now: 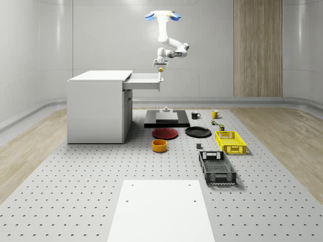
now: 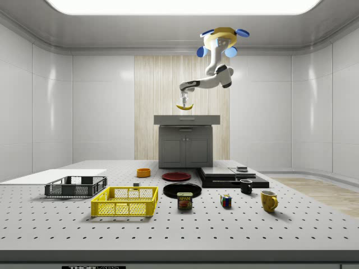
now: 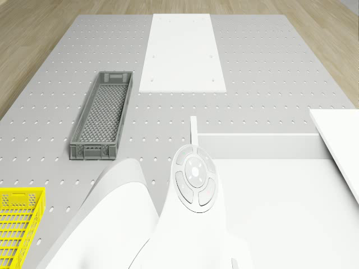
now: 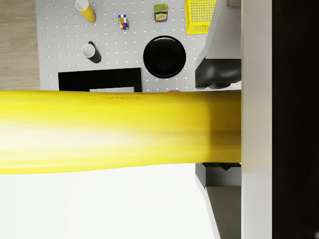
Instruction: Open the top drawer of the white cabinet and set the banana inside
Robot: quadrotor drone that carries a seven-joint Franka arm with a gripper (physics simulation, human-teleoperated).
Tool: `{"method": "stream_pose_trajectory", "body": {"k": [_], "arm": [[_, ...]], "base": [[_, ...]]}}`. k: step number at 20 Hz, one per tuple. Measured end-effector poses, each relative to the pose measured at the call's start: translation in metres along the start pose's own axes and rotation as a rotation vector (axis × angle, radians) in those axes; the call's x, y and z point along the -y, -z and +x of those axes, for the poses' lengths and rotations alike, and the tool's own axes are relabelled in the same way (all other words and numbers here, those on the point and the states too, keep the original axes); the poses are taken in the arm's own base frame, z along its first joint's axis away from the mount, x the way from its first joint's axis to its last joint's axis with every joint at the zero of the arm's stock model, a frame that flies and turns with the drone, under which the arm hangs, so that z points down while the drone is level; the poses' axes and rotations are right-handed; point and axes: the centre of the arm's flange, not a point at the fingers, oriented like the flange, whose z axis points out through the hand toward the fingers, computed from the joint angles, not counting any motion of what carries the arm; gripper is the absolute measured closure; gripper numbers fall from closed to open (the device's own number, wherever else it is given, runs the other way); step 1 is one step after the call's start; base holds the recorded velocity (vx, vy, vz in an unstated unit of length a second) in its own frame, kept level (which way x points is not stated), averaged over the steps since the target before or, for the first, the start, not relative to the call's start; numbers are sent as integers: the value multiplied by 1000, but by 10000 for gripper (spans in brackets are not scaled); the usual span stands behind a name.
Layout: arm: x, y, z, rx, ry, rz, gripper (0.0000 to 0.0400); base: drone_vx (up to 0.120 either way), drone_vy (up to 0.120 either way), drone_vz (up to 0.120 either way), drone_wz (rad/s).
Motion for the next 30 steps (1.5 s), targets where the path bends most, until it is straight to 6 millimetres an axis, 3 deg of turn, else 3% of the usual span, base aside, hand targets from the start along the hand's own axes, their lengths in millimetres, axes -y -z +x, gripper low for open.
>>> {"method": "stream_pose_trajectory", "body": {"k": [14, 30], "arm": [[0, 0, 0, 0, 0, 0, 208], [0, 0, 0, 0, 0, 0, 208]], "base": [[0, -120, 0, 0], [40, -120, 0, 0]]}}
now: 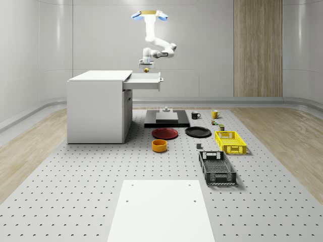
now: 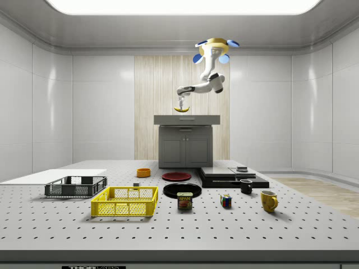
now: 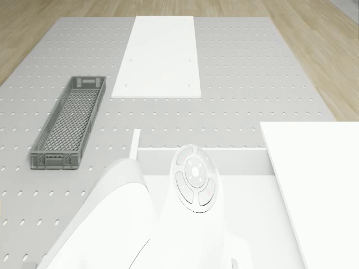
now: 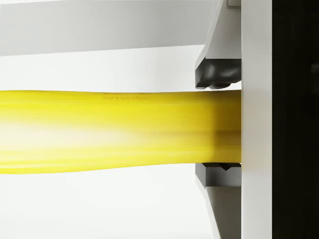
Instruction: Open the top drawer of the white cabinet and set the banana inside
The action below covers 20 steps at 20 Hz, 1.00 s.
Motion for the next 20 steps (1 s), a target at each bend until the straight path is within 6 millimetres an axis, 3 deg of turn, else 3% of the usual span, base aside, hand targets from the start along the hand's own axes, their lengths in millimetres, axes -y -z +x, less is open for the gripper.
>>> {"method": "stream_pose_trajectory", "body": {"k": [2, 6, 20], "arm": [[0, 0, 0, 0, 0, 0, 208], [0, -8, 0, 0, -4, 0, 208], [0, -67, 0, 0, -9, -1, 208]], "base": [[0, -120, 0, 0], [0, -10, 0, 0], [0, 0, 0, 0]]}}
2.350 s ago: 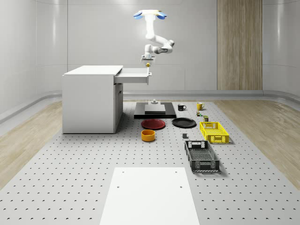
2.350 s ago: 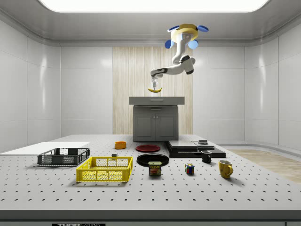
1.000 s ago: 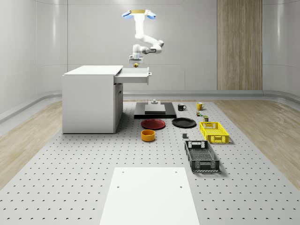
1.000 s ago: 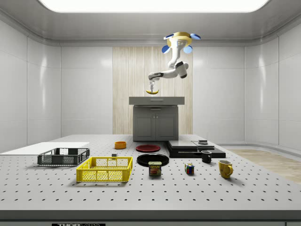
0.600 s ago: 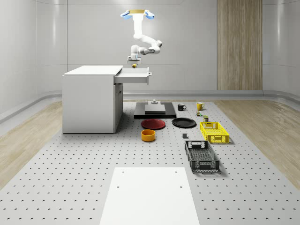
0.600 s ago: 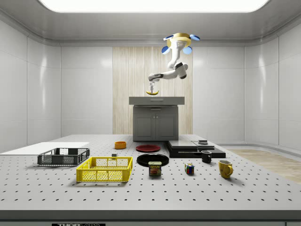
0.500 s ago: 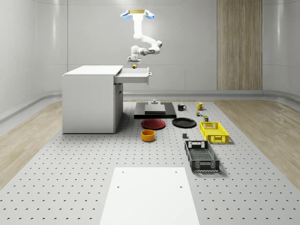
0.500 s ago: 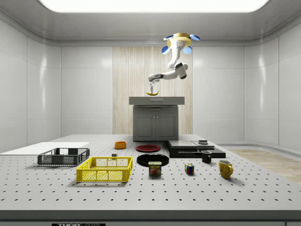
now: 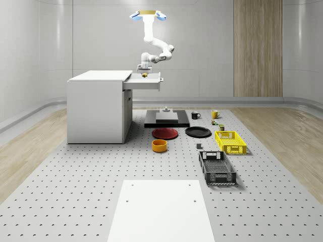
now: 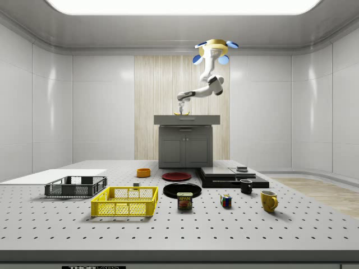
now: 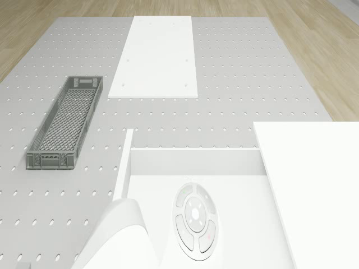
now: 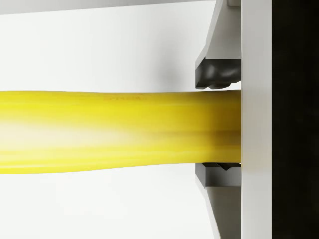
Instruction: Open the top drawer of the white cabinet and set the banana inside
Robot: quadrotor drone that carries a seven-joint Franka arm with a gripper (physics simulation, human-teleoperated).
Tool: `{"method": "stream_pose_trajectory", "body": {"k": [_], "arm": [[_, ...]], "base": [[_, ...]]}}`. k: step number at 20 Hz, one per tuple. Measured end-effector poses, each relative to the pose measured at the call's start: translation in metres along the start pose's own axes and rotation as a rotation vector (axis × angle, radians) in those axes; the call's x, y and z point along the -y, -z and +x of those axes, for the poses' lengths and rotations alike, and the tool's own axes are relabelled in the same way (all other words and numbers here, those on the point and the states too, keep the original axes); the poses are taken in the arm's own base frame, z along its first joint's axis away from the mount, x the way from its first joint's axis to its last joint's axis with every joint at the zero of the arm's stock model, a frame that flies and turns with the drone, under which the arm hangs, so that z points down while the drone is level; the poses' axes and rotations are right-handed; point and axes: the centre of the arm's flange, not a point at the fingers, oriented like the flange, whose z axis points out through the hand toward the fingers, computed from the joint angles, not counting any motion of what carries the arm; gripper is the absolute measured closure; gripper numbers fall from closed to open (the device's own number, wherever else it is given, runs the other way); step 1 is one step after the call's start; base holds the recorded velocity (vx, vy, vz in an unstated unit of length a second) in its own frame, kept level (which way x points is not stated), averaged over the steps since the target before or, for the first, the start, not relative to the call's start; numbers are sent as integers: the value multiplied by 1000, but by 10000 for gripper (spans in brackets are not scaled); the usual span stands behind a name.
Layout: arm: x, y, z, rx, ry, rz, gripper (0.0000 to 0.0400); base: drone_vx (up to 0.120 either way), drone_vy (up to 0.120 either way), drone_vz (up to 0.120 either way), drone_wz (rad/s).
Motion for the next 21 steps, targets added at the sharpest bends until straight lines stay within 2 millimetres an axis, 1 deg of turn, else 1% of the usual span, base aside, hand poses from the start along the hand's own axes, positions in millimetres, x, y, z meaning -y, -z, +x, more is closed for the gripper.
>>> {"method": "stream_pose_trajectory", "body": {"k": [7, 10, 11, 13, 16, 21], "arm": [[0, -27, 0, 0, 0, 0, 208], [1, -34, 0, 1, 20, 2, 107], [1, -35, 0, 2, 27, 3, 84], [1, -32, 0, 3, 38, 4, 51], [1, -24, 0, 3, 49, 6, 24], [0, -11, 0, 4, 57, 7, 7]], "base": [[0, 0, 0, 0], [0, 0, 0, 0], [0, 0, 0, 0], [0, 0, 0, 0], [0, 0, 0, 0], [0, 0, 0, 0]]}}
